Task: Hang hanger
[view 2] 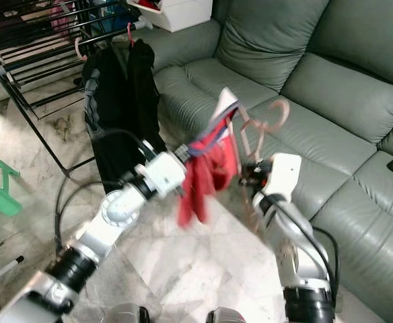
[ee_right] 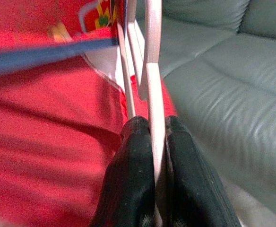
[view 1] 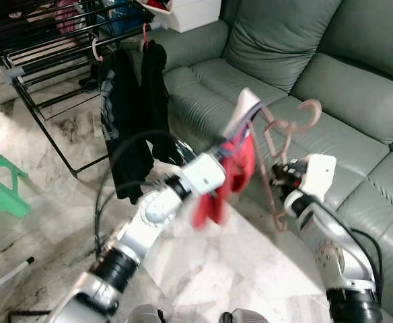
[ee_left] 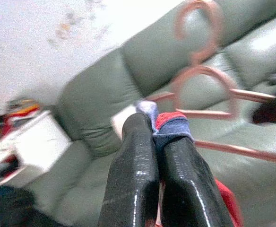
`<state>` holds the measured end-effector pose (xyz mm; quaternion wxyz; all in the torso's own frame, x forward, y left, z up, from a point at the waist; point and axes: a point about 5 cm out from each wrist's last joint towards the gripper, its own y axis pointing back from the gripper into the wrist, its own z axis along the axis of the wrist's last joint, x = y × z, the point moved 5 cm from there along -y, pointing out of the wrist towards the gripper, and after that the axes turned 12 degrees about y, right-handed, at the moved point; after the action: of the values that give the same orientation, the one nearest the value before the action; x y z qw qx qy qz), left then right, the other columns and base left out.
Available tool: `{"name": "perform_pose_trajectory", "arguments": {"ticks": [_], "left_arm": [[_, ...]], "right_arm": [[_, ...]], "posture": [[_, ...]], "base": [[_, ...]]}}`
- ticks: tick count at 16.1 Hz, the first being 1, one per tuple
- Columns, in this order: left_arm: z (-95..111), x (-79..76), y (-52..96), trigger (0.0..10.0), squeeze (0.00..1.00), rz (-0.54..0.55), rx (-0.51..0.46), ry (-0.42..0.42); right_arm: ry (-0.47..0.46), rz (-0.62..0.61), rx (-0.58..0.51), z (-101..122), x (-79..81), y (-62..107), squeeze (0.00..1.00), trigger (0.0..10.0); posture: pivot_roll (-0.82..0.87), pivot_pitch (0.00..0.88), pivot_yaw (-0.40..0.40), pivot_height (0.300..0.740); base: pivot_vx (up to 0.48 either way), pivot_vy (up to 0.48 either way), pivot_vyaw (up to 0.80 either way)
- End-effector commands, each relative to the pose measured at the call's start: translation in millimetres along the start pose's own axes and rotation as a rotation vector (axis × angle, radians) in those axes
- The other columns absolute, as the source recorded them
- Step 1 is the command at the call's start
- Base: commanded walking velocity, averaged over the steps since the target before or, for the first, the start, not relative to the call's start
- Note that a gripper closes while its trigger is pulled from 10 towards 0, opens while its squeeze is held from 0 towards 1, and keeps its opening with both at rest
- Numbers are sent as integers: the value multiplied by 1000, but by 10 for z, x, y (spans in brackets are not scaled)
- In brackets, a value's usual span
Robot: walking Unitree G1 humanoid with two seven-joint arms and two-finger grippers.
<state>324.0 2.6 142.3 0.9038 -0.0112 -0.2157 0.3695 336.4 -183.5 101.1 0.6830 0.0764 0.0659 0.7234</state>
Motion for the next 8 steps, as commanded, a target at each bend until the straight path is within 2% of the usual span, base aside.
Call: {"name": "perform_pose_trajectory", "arguments": {"ticks": [1,2,3,4,5,6,7,8], "left_arm": [[56,-37,29,10000,0,-28,-28,-3],[32,-45,43,10000,0,-37,-18,0],[16,-61,62,10000,0,-55,-9,8],[14,-70,68,10000,0,-63,-7,10],[10,-117,81,10000,0,-94,3,20],[9,-129,81,10000,0,-100,4,20],[-1,-165,79,10000,0,-114,12,23],[-19,-208,80,10000,0,-133,22,24]], "right_arm": [[-60,-95,-49,120,-187,-46,0,10000],[-105,-127,-71,174,-248,-69,0,10000],[-214,-169,-107,261,-323,-109,0,10000],[-277,-185,-126,306,-352,-131,0,10000],[-501,-185,-201,507,-374,-213,0,10000],[-545,-164,-223,576,-346,-230,0,10000],[-601,-35,-294,827,-153,-266,0,10000],[-533,89,-345,1022,72,-245,0,10000]], "posture": [[-58,29,20,740],[-58,28,19,740],[-58,28,19,740],[-55,27,19,740],[-53,26,20,740],[-53,26,20,740],[-52,24,19,740],[-54,21,17,740]], "base": [[0,0,0],[0,0,0],[0,0,0],[0,0,0],[0,0,0],[0,0,0],[0,0,0],[0,0,0]]}}
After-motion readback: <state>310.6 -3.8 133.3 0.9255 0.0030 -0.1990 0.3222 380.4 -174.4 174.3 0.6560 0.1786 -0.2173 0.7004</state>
